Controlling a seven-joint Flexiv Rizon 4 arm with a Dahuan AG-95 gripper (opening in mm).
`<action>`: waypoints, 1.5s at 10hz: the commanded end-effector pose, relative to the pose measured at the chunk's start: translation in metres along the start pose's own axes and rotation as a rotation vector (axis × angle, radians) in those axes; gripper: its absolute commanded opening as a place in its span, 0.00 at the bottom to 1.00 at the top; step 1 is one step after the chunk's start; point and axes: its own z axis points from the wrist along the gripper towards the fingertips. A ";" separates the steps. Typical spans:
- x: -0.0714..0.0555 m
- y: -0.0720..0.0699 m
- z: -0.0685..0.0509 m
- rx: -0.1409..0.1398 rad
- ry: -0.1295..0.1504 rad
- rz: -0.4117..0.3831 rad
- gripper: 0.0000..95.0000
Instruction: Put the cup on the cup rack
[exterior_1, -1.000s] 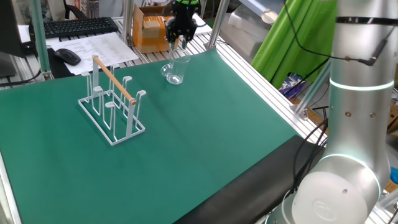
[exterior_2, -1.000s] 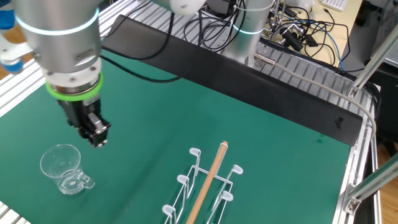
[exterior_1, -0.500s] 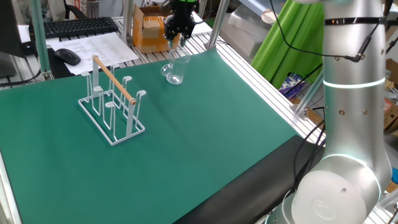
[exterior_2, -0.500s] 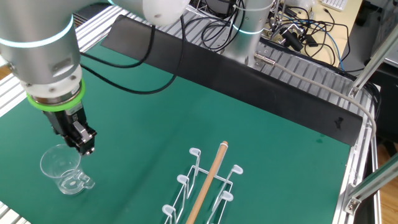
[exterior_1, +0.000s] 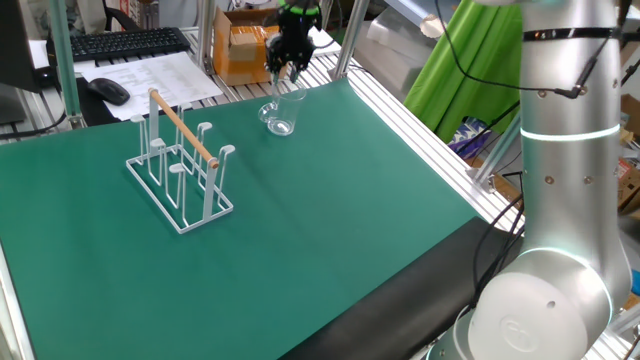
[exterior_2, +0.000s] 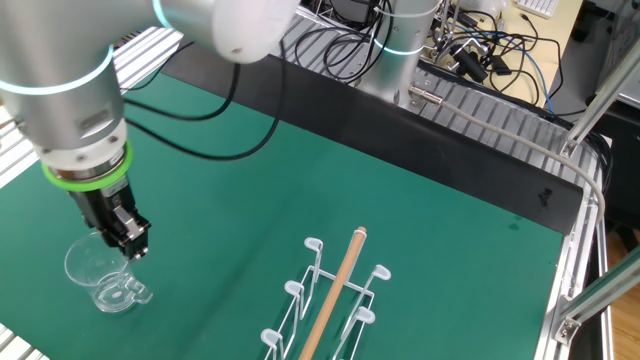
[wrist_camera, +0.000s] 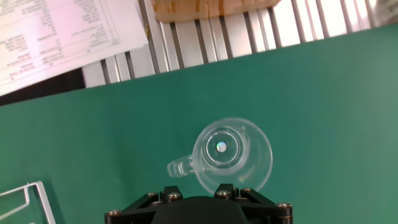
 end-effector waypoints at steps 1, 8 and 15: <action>0.000 0.001 0.008 -0.005 -0.007 0.002 0.40; -0.005 -0.004 0.034 -0.019 -0.040 -0.011 0.40; -0.007 -0.004 0.055 -0.033 -0.068 -0.011 0.40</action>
